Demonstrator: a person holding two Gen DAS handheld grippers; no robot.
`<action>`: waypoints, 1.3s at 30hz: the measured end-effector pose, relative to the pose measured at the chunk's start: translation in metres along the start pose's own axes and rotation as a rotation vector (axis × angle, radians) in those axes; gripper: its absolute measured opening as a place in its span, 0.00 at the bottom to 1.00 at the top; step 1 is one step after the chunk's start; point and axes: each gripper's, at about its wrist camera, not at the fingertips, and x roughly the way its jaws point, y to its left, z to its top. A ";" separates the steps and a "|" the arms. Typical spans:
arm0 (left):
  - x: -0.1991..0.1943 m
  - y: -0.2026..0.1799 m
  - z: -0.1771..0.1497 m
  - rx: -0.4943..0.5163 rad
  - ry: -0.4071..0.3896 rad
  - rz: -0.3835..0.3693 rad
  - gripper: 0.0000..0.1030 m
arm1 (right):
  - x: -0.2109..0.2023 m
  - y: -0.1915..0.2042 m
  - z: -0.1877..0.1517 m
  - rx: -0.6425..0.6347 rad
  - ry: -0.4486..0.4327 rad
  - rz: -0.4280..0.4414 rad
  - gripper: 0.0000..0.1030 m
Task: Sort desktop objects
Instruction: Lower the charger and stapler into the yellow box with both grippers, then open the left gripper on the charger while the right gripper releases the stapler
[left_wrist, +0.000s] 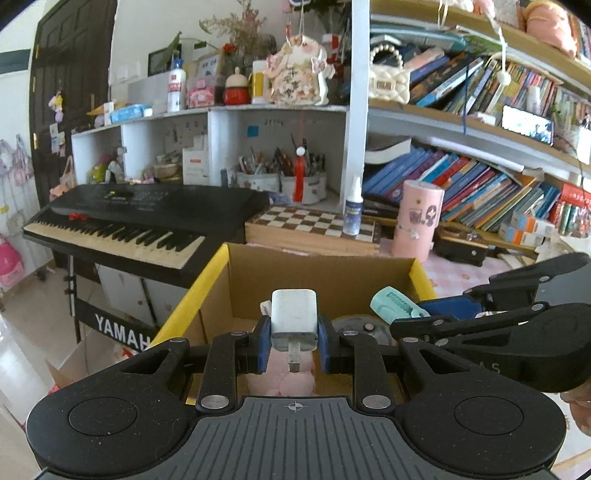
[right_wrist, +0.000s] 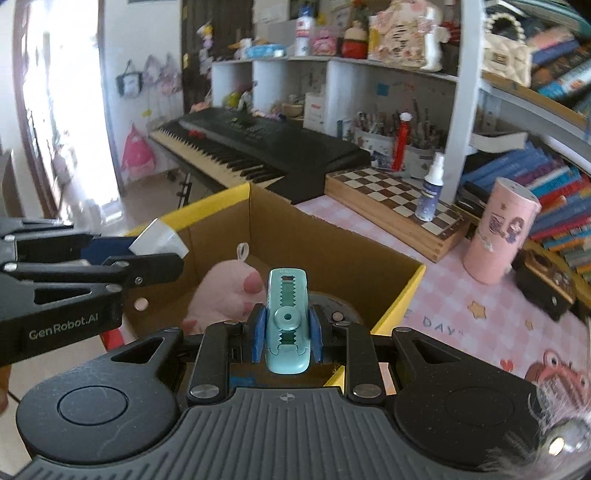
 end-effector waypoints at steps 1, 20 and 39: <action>0.005 -0.001 0.000 0.002 0.008 0.001 0.23 | 0.005 -0.001 0.001 -0.020 0.011 0.004 0.22; 0.056 -0.013 -0.006 0.032 0.166 0.018 0.23 | 0.055 -0.009 0.003 -0.240 0.171 0.104 0.22; 0.065 -0.019 -0.017 0.022 0.231 -0.015 0.25 | 0.060 0.001 -0.004 -0.373 0.173 0.055 0.22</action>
